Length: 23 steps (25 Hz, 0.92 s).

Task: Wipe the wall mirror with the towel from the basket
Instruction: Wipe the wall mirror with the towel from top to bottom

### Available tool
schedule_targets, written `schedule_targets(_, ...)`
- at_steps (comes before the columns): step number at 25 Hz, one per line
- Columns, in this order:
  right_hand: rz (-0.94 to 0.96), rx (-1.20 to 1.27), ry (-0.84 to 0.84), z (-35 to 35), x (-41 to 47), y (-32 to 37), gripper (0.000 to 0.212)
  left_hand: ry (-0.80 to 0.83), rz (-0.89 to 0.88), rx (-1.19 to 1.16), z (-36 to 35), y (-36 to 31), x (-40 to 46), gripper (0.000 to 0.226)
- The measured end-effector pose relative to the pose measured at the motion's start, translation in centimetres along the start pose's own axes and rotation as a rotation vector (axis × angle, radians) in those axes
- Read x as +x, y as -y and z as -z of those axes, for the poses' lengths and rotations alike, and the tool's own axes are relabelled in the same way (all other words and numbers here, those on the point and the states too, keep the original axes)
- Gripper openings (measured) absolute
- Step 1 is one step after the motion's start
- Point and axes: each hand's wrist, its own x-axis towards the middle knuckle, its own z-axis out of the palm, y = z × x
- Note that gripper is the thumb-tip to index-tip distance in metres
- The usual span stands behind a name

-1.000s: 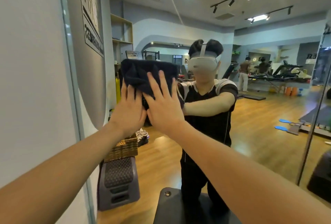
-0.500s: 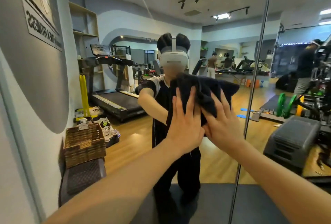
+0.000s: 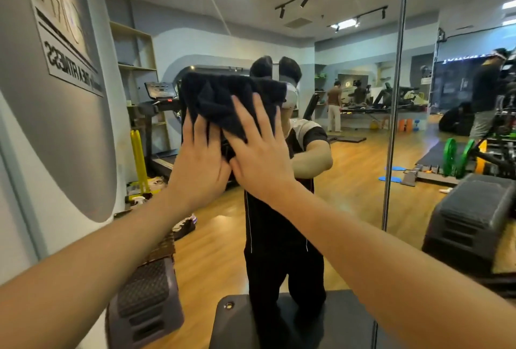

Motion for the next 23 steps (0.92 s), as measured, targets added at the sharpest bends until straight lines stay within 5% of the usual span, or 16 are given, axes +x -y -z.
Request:
schedule_targets(5, 0.052, 0.054, 0.102, -1.3, -13.2, 0.3, 0.077, 0.196, -0.16, 0.161, -4.7, -4.6, -10.3, 0.075)
schedule_targets(10, 0.048, -0.037, 0.156, 2.8, -22.8, -9.4, 0.078, 0.281, -0.215, 0.104, -10.8, -16.9, -9.9, 0.086)
schedule_targets(16, 0.022, -0.094, 0.091, 7.7, -15.1, -19.6, 0.065, 0.124, -0.04, -0.116, -11.4, -21.2, 2.4, 0.09)
schedule_targets(23, -0.109, -0.071, -0.115, 9.8, -6.3, -22.0, 0.064, -0.025, -0.03, -0.181, -9.0, -19.6, 12.1, 0.088)
